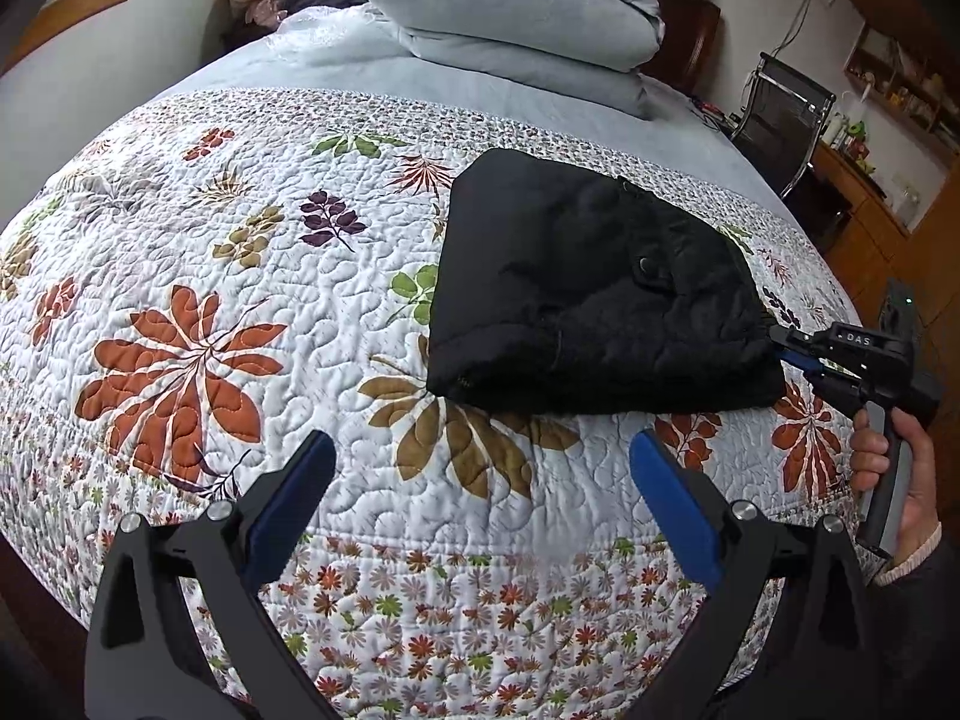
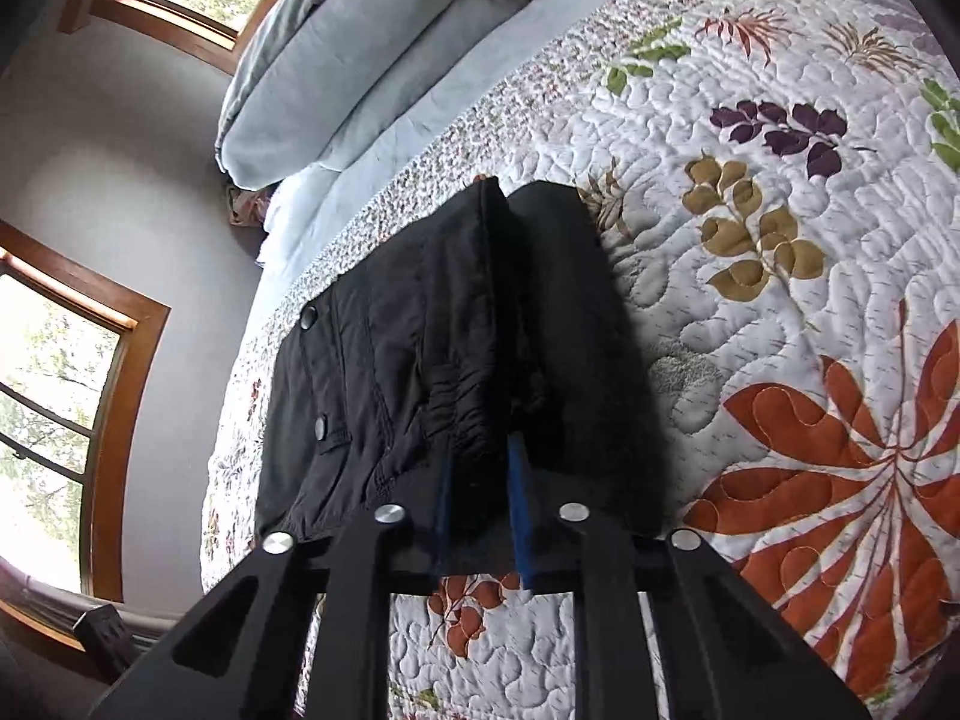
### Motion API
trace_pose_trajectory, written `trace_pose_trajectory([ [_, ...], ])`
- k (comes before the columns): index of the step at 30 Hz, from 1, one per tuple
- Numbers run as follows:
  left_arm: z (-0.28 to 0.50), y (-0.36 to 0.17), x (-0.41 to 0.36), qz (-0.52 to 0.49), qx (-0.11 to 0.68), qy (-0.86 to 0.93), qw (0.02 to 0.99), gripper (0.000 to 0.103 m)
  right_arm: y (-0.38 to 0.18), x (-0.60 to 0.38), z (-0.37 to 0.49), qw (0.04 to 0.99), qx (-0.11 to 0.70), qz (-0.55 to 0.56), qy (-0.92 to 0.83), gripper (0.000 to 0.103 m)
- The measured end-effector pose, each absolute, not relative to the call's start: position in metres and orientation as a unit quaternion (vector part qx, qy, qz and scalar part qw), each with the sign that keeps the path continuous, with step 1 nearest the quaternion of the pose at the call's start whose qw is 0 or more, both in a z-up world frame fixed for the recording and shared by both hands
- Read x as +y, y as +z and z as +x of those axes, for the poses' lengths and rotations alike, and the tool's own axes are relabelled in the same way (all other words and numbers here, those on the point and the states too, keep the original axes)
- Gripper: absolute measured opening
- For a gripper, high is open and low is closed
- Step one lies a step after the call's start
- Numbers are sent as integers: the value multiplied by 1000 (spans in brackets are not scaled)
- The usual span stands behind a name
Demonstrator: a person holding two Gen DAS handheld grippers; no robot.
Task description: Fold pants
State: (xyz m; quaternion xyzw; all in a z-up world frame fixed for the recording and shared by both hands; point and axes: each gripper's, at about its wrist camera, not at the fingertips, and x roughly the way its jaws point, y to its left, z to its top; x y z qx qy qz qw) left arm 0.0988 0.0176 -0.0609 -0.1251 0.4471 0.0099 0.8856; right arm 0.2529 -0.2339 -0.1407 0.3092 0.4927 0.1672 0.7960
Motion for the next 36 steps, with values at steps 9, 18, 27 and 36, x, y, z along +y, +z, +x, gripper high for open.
trace_pose_trajectory([
  [9, 104, -64, 11, -131, 454, 0, 881, 98, -137, -239, 243, 804, 485, 303, 163, 16],
  [18, 106, -52, -1, -115, 445, -11, 888, 98, -81, -228, 201, 861, 452, 190, 136, 39],
  [27, 94, -37, -17, -85, 434, -17, 897, 100, -43, -189, 144, 890, 432, 90, 118, 54],
  [36, 79, -21, -14, -87, 417, -13, 905, 100, -27, -173, 108, 907, 406, 44, 103, 75],
])
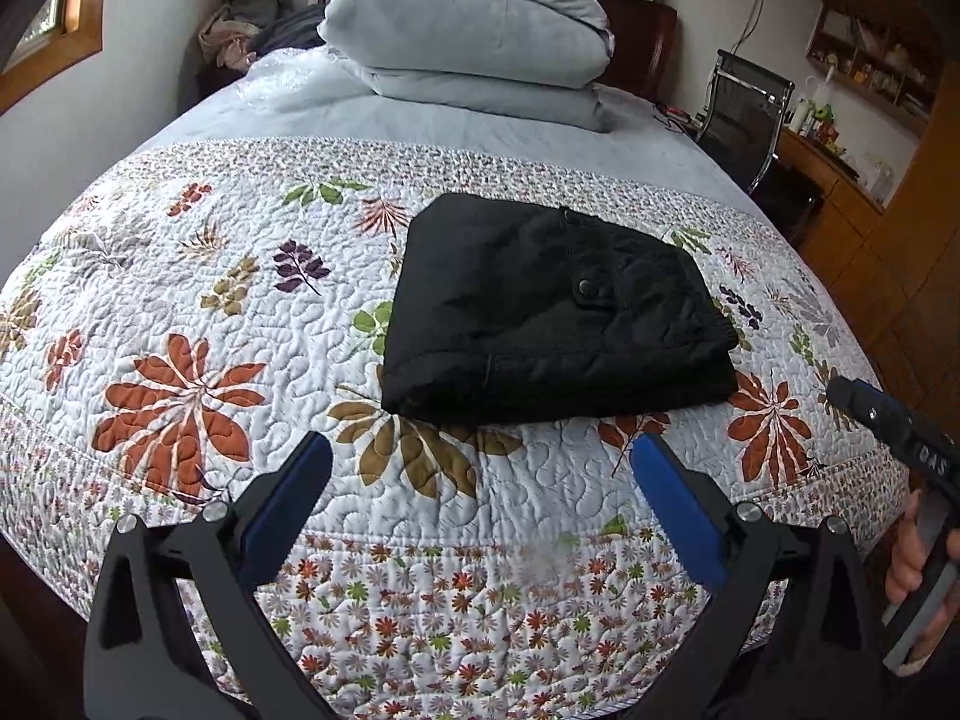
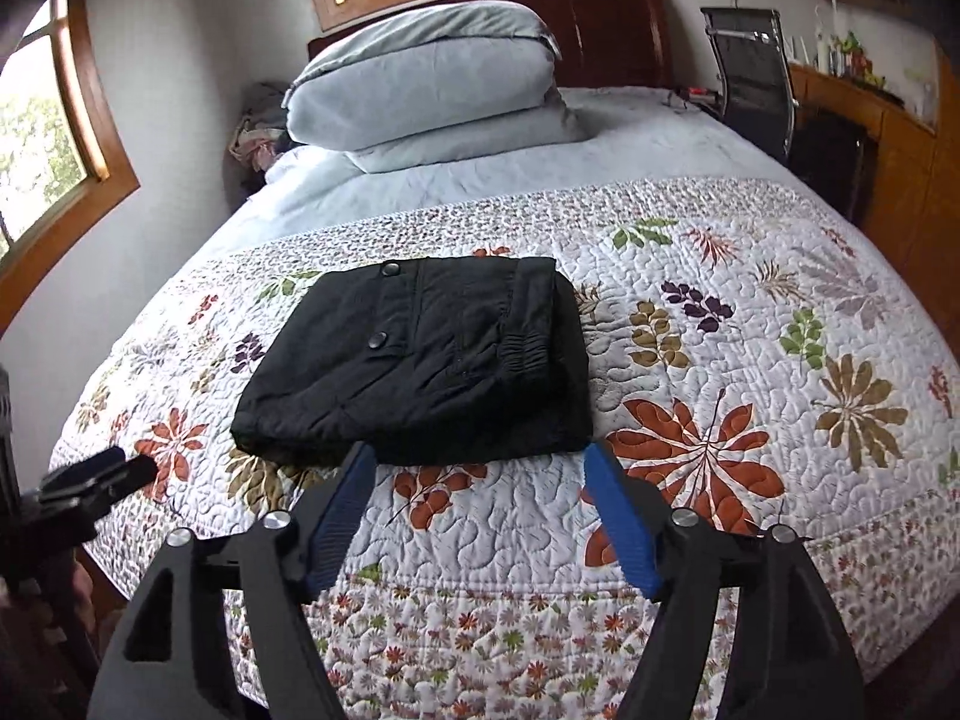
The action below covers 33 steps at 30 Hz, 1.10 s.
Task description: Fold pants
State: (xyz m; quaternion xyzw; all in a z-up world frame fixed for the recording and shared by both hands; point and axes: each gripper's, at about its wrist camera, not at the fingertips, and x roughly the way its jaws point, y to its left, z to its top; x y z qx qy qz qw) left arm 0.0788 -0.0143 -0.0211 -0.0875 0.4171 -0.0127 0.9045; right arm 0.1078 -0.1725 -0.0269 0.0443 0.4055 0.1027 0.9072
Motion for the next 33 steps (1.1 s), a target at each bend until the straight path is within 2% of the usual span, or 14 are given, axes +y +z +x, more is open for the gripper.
trace_pose_trajectory([
  [14, 66, -5, -11, -64, 394, -4, 917, 100, -10, -165, 80, 912, 392, 31, 115, 78],
  [18, 61, 1, -12, -62, 384, -5, 921, 100, -5, -163, 77, 915, 385, 26, 117, 81],
  [33, 55, 11, -8, -68, 370, -15, 926, 100, -7, -153, 77, 911, 389, 28, 135, 84],
])
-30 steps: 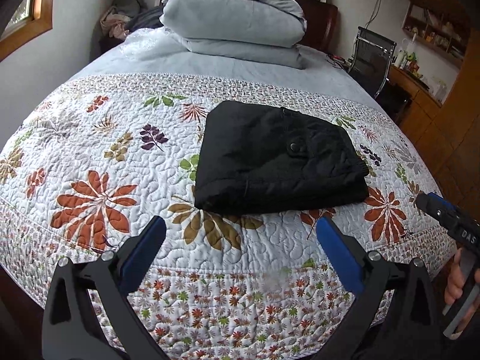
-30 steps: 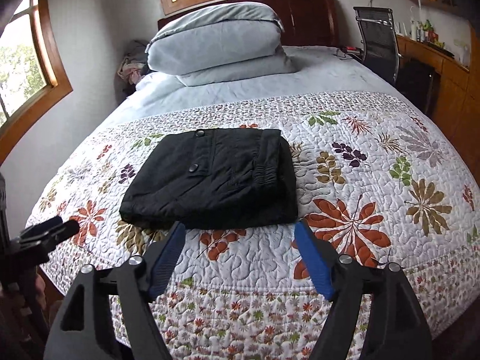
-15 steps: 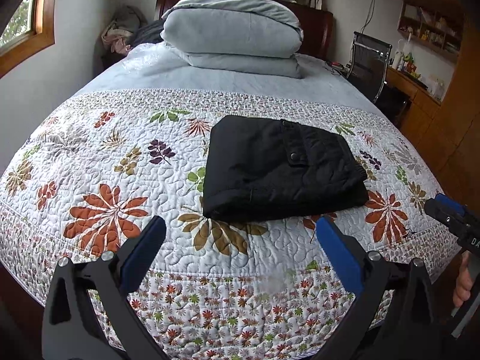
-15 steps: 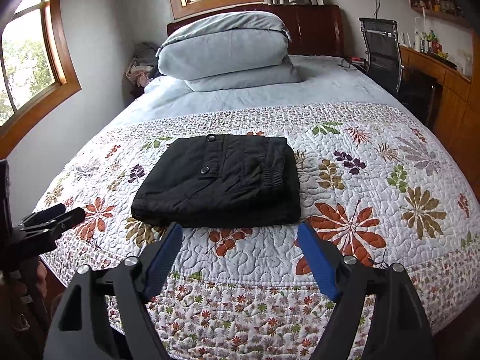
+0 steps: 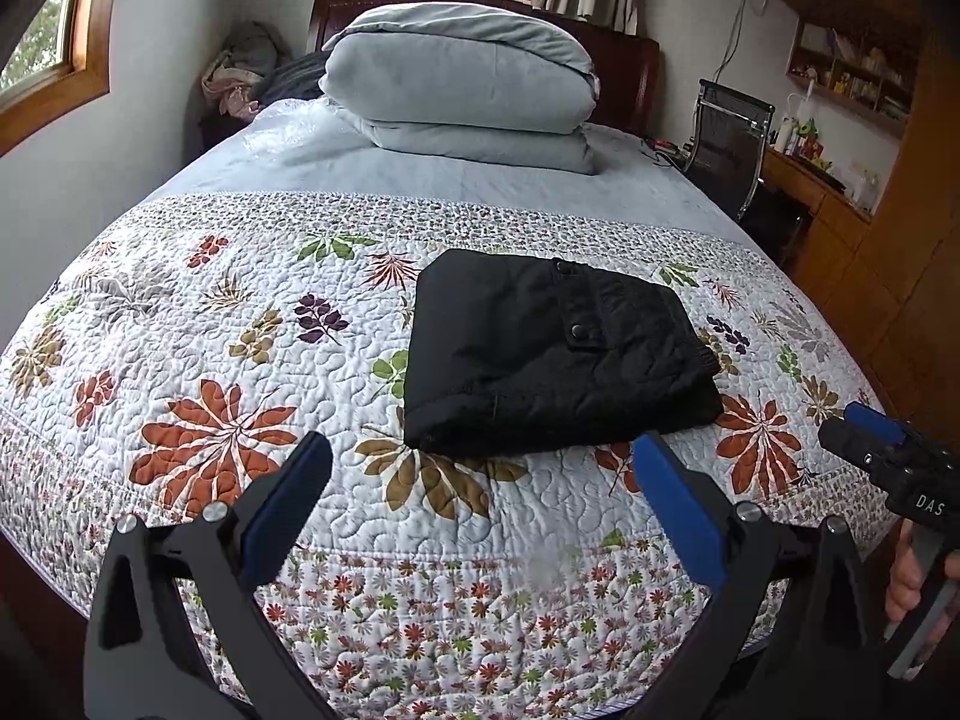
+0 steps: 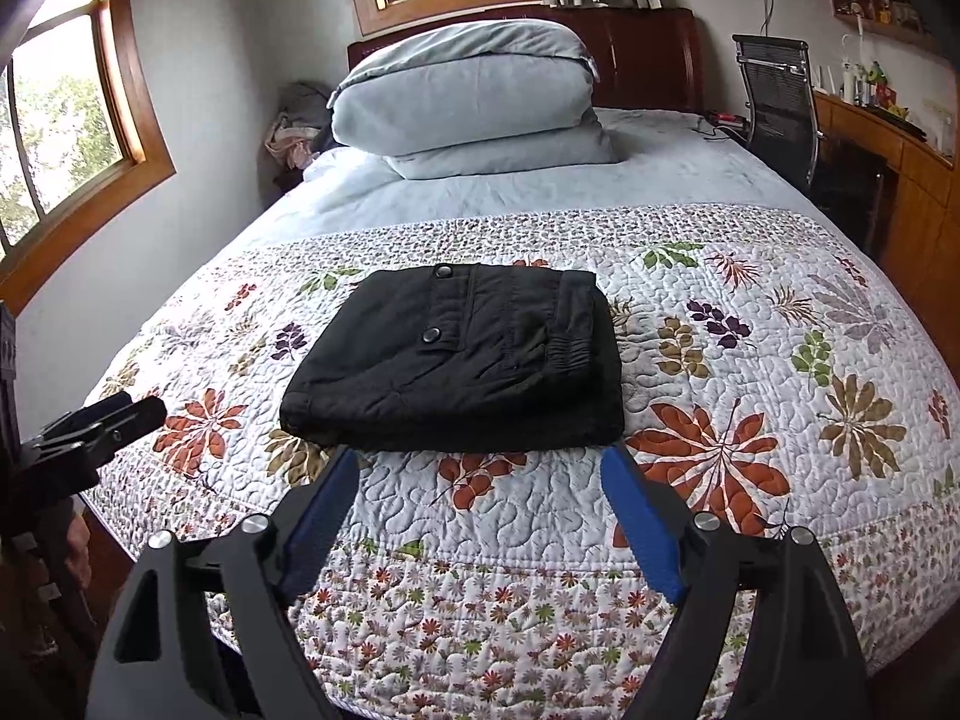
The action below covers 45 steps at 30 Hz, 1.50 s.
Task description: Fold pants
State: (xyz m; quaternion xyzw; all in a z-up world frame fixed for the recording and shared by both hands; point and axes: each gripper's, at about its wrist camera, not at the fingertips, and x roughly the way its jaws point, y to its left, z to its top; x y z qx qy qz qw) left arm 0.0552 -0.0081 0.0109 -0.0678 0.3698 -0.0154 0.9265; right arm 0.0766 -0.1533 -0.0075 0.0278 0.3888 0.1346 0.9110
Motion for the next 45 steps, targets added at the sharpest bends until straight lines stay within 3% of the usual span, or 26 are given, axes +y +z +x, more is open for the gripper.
trace_pose_trajectory([
  [45, 59, 8, -12, -55, 374, -24, 926, 100, -10, -154, 77, 912, 391, 16, 126, 88],
])
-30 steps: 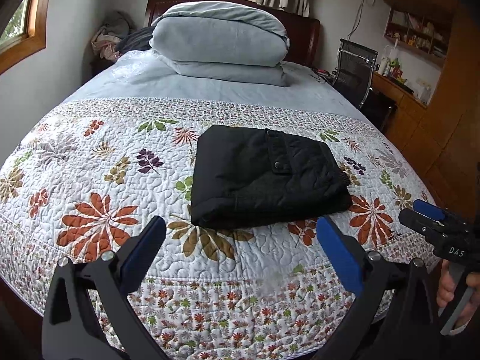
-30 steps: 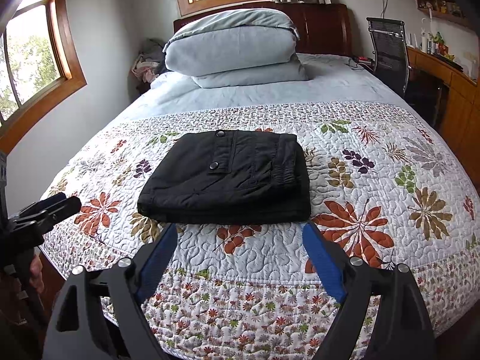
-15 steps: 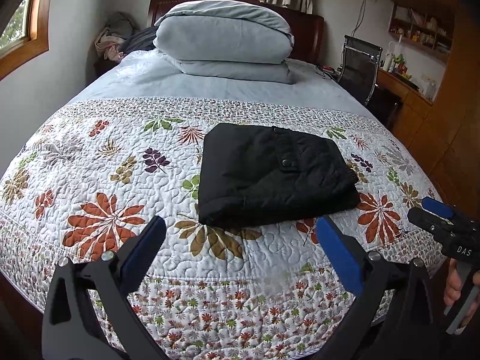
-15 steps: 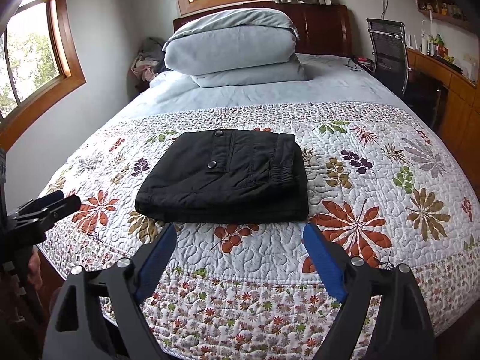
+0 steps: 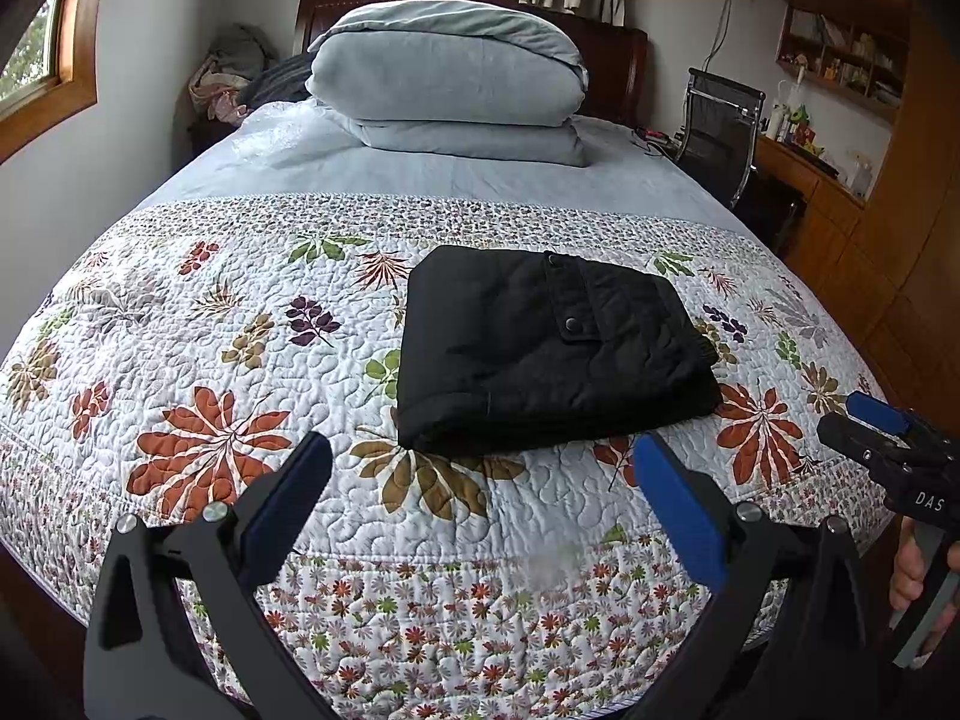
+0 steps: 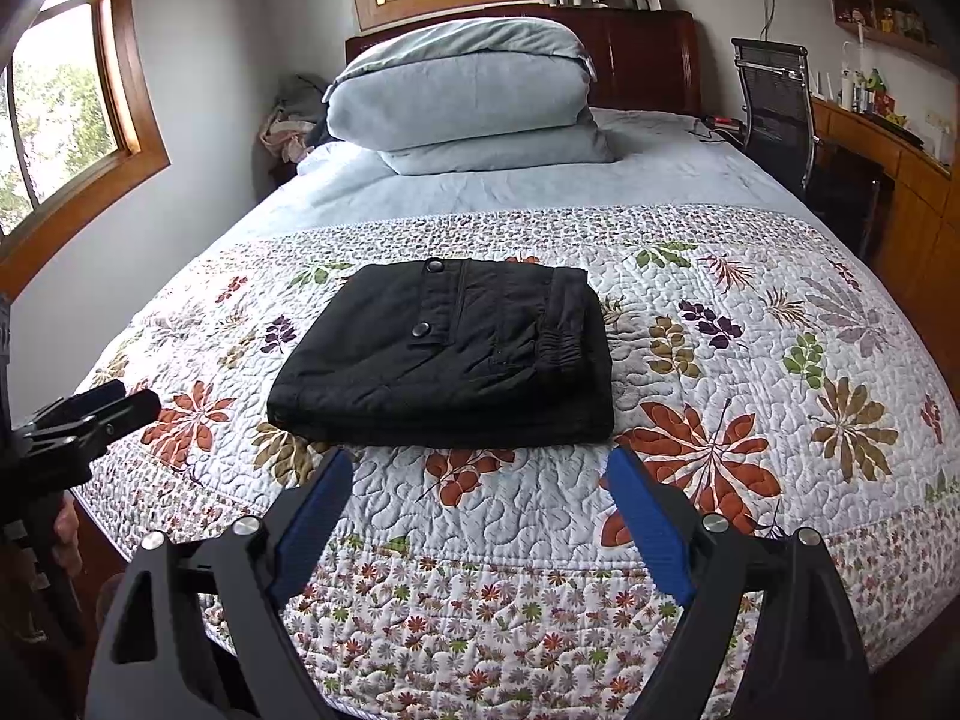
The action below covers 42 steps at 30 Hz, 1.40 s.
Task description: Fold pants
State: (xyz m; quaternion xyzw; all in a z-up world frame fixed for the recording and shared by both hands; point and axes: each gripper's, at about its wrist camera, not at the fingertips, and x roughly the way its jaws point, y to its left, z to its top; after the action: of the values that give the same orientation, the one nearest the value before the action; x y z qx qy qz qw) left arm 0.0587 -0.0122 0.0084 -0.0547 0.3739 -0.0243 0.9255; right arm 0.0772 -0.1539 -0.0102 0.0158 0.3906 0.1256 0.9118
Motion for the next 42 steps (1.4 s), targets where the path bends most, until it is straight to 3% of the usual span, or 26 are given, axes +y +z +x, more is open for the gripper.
trace_pose_trajectory([
  [42, 61, 8, -9, -48, 375, -22, 925, 100, -7, -156, 80, 915, 385, 17, 124, 88],
])
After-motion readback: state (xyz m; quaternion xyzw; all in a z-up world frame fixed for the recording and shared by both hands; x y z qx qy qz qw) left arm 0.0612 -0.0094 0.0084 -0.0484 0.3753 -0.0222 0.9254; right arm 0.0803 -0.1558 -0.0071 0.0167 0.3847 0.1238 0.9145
